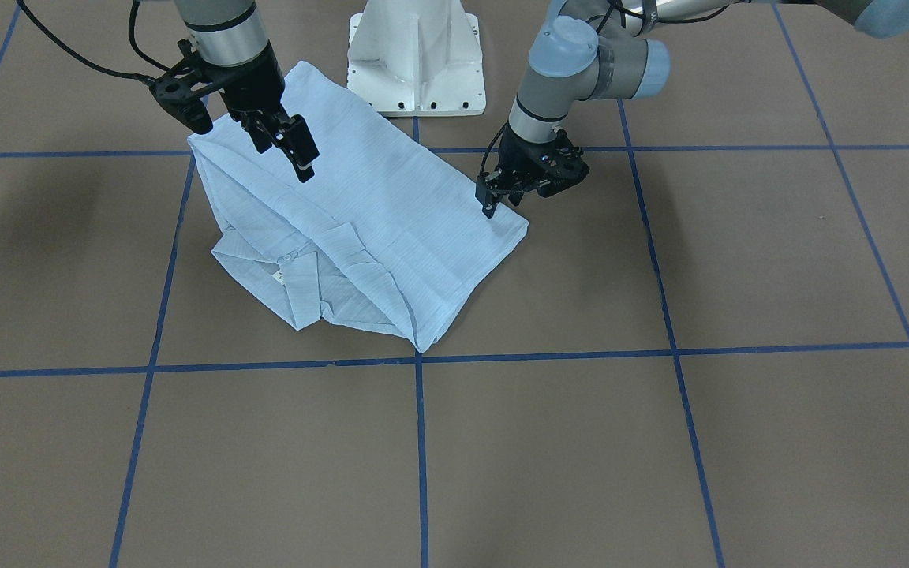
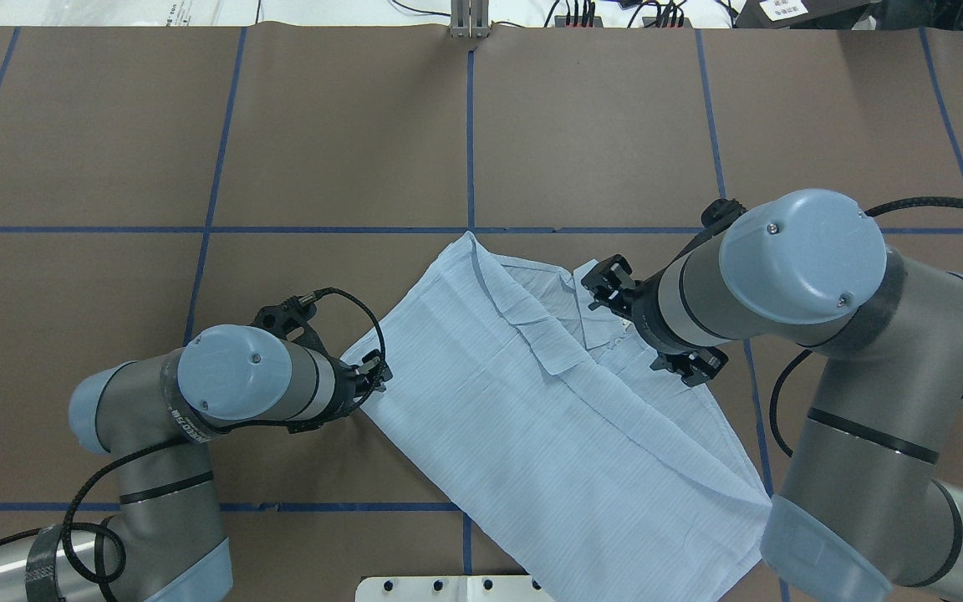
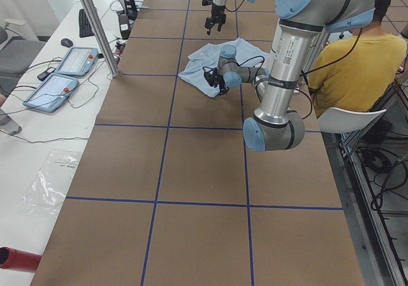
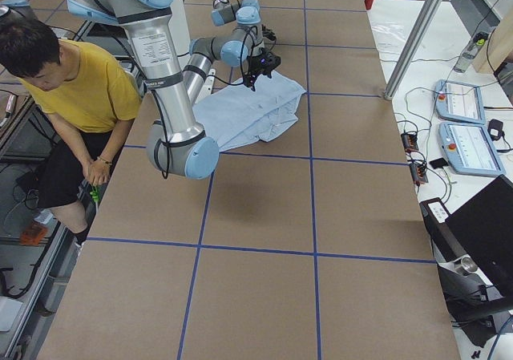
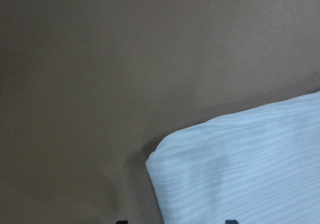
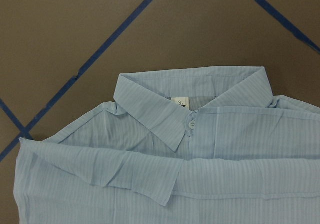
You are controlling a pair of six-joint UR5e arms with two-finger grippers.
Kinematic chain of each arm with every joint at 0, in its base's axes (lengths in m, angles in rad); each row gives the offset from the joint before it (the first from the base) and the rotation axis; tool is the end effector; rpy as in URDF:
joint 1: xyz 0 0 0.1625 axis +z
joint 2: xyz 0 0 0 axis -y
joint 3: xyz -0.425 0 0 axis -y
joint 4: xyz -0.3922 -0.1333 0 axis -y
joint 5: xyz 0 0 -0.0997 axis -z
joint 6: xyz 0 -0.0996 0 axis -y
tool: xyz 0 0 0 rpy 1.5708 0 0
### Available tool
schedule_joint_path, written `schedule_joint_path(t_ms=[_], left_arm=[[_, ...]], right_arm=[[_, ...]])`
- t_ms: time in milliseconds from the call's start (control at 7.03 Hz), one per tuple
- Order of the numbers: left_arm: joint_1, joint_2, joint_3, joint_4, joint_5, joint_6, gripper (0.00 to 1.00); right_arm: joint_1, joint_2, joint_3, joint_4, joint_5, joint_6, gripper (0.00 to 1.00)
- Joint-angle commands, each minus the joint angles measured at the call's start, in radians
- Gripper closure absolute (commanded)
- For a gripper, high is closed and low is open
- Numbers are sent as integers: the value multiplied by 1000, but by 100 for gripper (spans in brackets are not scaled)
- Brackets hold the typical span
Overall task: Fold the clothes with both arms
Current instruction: 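Grasp the shirt edge nearest the left gripper while the right gripper grasps near the collar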
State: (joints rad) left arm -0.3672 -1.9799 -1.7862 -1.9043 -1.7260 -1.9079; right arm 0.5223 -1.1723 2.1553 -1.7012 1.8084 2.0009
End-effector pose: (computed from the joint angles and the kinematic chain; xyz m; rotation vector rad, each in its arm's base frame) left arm 0.5411 -0.3344 0.2981 -0.1307 0.9725 -0.5737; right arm -0.3966 -0.3551 0.2164 -0.1888 -0.8820 0.7880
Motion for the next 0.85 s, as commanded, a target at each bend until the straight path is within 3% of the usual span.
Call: schedule_joint_path(t_ms=[0,284,569,711], left_arm=[[1,-4,19,-2,26,6,100],[-54,-8,18,-22,77,123,100],[-206,-16,46,-50,77,306,100],[-264,-55,165,-168,77,370,100]], right_arm=[[-4,0,-23,0,-8,-1,0],[-4,2,-25,2,-11,-1,0],[-4,2,-25,2,-9,-1,0],[-4,2,-25,2,-11,4,0]])
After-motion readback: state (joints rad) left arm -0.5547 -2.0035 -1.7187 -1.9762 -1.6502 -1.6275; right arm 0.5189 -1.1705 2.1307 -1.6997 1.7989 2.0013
